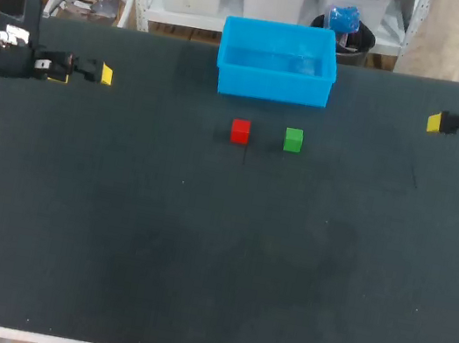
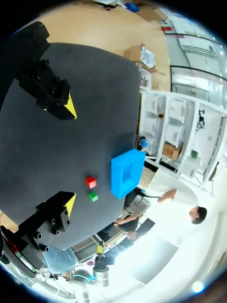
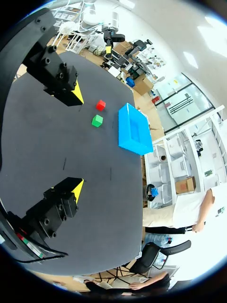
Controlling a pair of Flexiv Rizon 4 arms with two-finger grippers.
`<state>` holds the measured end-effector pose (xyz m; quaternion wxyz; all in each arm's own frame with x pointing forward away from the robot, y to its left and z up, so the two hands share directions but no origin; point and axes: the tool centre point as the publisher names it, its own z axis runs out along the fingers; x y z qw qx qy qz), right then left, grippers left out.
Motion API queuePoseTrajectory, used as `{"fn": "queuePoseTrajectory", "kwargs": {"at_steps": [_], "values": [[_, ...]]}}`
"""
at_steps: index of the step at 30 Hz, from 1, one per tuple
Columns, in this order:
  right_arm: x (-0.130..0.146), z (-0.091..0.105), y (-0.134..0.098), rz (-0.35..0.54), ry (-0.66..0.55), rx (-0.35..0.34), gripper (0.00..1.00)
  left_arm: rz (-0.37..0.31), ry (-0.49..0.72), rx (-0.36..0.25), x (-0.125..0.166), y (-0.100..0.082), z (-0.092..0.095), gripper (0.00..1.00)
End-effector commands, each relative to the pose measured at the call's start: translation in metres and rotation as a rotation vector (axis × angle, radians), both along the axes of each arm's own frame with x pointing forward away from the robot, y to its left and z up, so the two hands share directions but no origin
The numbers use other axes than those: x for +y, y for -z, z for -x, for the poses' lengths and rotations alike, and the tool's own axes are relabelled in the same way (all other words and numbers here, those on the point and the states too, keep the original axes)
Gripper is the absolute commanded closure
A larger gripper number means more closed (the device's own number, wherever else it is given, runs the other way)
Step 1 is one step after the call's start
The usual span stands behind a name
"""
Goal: Use the left arm to pick the red cube and place it into the blue plastic box first, then use the right arm to grasp the green cube and put it into the same blue plastic box after the first action is fully finished.
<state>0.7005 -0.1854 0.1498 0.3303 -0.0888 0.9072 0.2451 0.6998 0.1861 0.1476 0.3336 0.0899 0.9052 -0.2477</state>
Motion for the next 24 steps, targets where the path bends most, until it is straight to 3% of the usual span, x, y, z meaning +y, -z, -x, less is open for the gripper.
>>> {"fn": "queuePoseTrajectory", "kwargs": {"at_steps": [1, 3, 4, 5, 7, 9, 12, 18, 24], "values": [[0.000, 0.000, 0.000, -0.001, -0.001, 0.000, 0.00, 0.017, 0.049, -0.008, -0.018, -0.007, -0.006, 0.00], [0.000, 0.000, 0.000, -0.001, -0.001, 0.000, 0.00, -0.010, 0.058, 0.027, -0.046, -0.014, -0.017, 0.00], [0.000, 0.000, 0.000, -0.001, -0.001, 0.000, 0.00, -0.031, 0.072, 0.016, -0.060, -0.018, -0.022, 0.00], [0.000, 0.000, 0.000, -0.001, -0.001, 0.000, 0.00, -0.100, 0.068, 0.025, -0.075, -0.020, -0.027, 0.00], [0.000, 0.000, 0.000, -0.001, -0.001, 0.000, 0.00, -0.096, 0.060, 0.078, -0.102, -0.022, -0.038, 0.00], [0.000, 0.000, 0.000, -0.001, -0.001, 0.000, 0.00, -0.186, 0.046, 0.085, -0.126, -0.023, -0.047, 0.00], [0.000, 0.000, 0.000, -0.001, -0.001, 0.000, 0.00, -0.257, 0.017, 0.120, -0.157, -0.019, -0.059, 0.00], [0.000, 0.000, 0.000, -0.001, -0.001, 0.000, 0.00, -0.368, -0.049, 0.191, -0.196, -0.007, -0.076, 0.00], [0.000, 0.000, 0.000, -0.001, -0.001, 0.000, 0.00, -0.461, -0.110, 0.271, -0.205, 0.010, -0.086, 0.00]]}}
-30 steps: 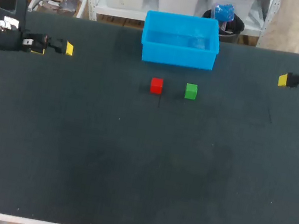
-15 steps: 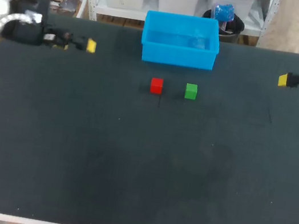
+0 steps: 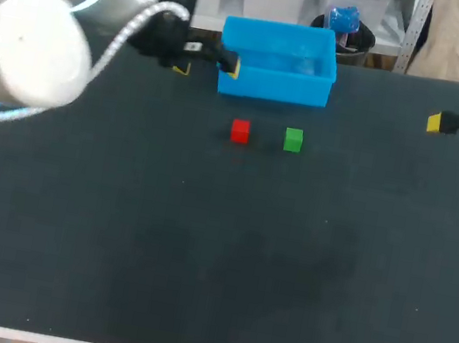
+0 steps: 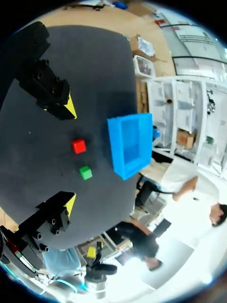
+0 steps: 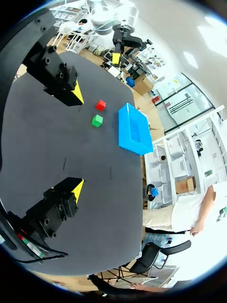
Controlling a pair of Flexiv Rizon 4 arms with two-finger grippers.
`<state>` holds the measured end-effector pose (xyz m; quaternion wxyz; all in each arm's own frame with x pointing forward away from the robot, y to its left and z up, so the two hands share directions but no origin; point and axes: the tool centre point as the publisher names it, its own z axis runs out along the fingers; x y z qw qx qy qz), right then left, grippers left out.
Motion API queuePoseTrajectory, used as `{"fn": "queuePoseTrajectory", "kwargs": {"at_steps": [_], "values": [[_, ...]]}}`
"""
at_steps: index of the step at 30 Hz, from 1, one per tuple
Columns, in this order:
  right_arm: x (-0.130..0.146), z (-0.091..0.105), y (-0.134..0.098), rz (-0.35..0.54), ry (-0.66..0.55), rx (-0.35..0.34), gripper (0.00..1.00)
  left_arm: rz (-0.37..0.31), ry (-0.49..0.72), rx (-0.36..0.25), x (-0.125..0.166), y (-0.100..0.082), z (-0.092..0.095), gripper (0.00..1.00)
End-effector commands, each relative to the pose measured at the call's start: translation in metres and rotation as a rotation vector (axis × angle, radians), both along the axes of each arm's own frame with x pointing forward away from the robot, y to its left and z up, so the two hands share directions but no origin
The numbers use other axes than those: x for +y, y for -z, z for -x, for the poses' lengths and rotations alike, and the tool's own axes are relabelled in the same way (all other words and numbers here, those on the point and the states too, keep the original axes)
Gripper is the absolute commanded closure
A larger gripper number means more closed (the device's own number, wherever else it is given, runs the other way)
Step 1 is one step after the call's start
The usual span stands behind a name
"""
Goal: Use the left arm to pick the red cube and place it into the blue plastic box first, then use the right arm to grasp the green cube and put it into the same blue plastic box after the first action is fully finished.
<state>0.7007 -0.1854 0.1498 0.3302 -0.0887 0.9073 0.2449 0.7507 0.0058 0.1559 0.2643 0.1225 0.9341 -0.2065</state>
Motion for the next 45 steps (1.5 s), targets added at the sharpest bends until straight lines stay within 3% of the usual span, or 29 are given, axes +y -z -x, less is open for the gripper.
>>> {"fn": "queuePoseTrajectory", "kwargs": {"at_steps": [1, 5, 42, 45], "values": [[-0.0004, 0.0001, 0.0002, -0.001, -0.002, 0.000, 0.00, -0.363, -0.158, 0.141, -0.0250, 0.0207, -0.0364, 0.00], [-0.0004, 0.0001, 0.0002, -0.001, -0.002, 0.000, 0.00, -0.356, -0.166, 0.165, -0.0238, 0.0229, -0.0356, 0.00], [-0.0004, 0.0001, 0.0002, -0.001, -0.002, 0.000, 0.00, -0.367, -0.168, 0.158, -0.0246, 0.0260, -0.0366, 0.00], [-0.0004, 0.0001, 0.0002, -0.001, -0.002, 0.000, 0.00, -0.367, -0.180, 0.189, -0.0286, 0.0289, -0.0394, 0.00]]}}
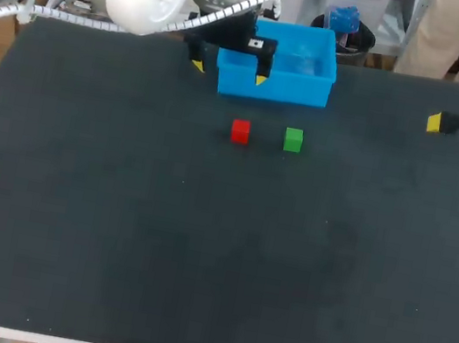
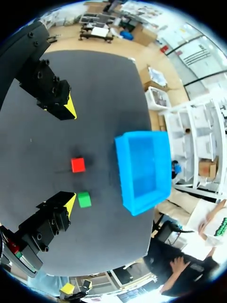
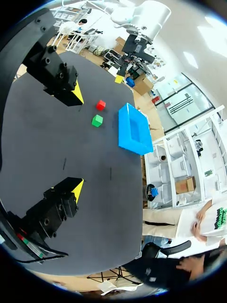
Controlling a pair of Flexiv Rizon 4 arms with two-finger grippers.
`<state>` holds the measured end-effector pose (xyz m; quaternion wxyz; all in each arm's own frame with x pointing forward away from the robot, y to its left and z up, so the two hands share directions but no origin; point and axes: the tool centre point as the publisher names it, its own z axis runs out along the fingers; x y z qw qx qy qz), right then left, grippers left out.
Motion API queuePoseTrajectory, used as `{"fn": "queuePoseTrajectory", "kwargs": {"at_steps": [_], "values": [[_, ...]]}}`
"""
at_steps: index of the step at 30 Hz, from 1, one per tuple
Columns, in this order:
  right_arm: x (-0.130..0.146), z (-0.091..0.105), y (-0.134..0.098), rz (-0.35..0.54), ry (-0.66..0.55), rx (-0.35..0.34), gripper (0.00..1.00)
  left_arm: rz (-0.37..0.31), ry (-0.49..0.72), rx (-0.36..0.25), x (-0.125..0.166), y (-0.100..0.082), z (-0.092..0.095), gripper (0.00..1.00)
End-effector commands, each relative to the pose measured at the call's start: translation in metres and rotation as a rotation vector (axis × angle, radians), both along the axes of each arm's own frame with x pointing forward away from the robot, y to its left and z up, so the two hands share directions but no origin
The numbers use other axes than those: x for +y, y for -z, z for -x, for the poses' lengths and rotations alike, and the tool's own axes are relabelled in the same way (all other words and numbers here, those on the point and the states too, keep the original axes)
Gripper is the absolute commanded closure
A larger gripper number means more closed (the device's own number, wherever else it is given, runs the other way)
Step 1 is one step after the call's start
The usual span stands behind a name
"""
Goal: Use the left arm to pick the red cube and place it into the blue plastic box first, then use the right arm to grasp the green cube and put it into the same blue plastic box after the first action is fully finished.
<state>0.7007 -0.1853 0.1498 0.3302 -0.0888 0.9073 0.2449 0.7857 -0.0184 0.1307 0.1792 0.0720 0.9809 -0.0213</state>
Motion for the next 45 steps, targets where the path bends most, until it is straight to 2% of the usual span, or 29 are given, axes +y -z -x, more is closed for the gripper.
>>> {"fn": "queuePoseTrajectory", "kwargs": {"at_steps": [1, 3, 6, 13, 17, 21, 25, 35, 38, 45], "values": [[-0.001, 0.000, 0.000, -0.001, -0.002, 0.000, 0.00, 0.007, -0.020, 0.033, -0.005, 0.005, -0.005, 0.00], [-0.001, 0.000, 0.000, -0.001, -0.002, 0.000, 0.00, 0.007, -0.034, 0.058, -0.007, 0.009, -0.008, 0.00], [-0.001, 0.000, 0.000, -0.001, -0.002, 0.000, 0.00, 0.045, -0.061, 0.094, -0.009, 0.017, -0.011, 0.00], [-0.001, 0.000, 0.000, -0.001, -0.002, 0.000, 0.00, 0.058, -0.081, 0.132, -0.015, 0.038, -0.013, 0.00], [-0.001, 0.000, 0.000, -0.001, -0.002, 0.000, 0.00, 0.050, -0.087, 0.142, -0.018, 0.051, -0.013, 0.00], [-0.001, 0.000, 0.000, -0.001, -0.002, 0.000, 0.00, 0.010, -0.109, 0.146, -0.021, 0.065, -0.010, 0.00], [-0.001, 0.000, 0.000, -0.001, -0.002, 0.000, 0.00, 0.012, -0.115, 0.158, -0.021, 0.081, -0.009, 0.00], [-0.001, 0.000, 0.000, -0.001, -0.002, 0.000, 0.00, 0.035, -0.096, 0.104, -0.025, 0.109, -0.001, 0.00], [-0.001, 0.000, 0.000, -0.001, -0.002, 0.000, 0.00, 0.038, -0.099, 0.106, -0.023, 0.117, 0.000, 0.00], [-0.001, 0.000, 0.000, -0.001, -0.002, 0.000, 0.00, 0.037, -0.101, 0.095, -0.023, 0.121, 0.000, 0.00]]}}
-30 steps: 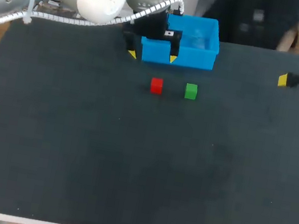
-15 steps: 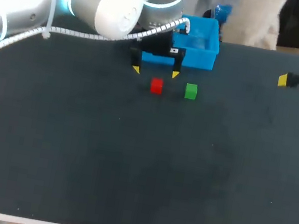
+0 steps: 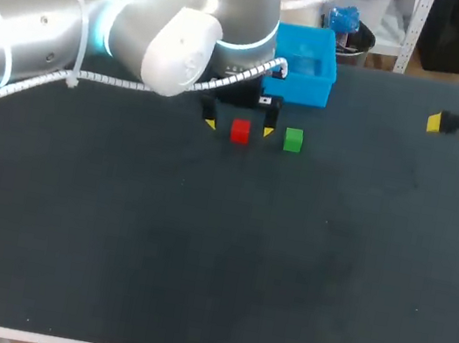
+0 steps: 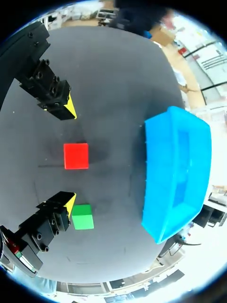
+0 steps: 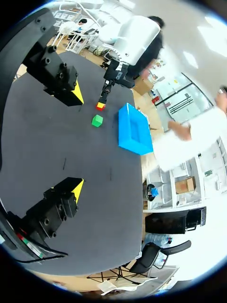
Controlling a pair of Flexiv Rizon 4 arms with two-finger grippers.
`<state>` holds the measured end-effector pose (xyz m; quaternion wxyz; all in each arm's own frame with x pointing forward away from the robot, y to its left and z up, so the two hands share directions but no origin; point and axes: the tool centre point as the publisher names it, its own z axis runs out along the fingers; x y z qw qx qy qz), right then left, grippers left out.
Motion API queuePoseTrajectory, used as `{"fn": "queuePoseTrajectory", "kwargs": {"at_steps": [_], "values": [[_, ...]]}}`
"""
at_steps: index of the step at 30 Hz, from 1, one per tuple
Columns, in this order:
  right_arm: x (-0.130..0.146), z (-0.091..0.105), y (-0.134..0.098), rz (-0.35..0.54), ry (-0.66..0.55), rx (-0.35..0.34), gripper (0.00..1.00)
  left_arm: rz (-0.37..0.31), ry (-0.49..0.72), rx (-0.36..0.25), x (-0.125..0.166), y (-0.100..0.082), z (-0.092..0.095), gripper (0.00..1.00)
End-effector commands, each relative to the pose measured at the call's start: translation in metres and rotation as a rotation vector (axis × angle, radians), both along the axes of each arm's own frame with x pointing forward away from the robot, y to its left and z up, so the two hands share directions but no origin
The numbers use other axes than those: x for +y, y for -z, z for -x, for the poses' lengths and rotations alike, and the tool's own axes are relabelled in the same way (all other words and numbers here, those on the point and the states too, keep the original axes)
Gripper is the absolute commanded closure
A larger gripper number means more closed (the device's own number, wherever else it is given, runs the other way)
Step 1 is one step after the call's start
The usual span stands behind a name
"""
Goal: Use the left arm to pick the red cube and place it into the blue plastic box first, then use the right arm to grasp the green cube and put it into the same blue plastic box after the first action is fully finished.
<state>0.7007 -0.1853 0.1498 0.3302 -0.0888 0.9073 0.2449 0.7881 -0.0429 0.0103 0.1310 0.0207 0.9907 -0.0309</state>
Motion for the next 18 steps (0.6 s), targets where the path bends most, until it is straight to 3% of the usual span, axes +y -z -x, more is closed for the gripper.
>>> {"fn": "queuePoseTrajectory", "kwargs": {"at_steps": [1, 18], "values": [[-0.0005, 0.0001, 0.0001, -0.001, -0.002, 0.000, 0.00, 0.007, -0.006, -0.008, 0.0014, 0.0012, 0.0030, 0.00], [-0.0005, 0.0001, 0.0001, -0.001, -0.002, 0.000, 0.00, 0.001, -0.023, -0.002, 0.0050, 0.0077, 0.0015, 0.00]]}}
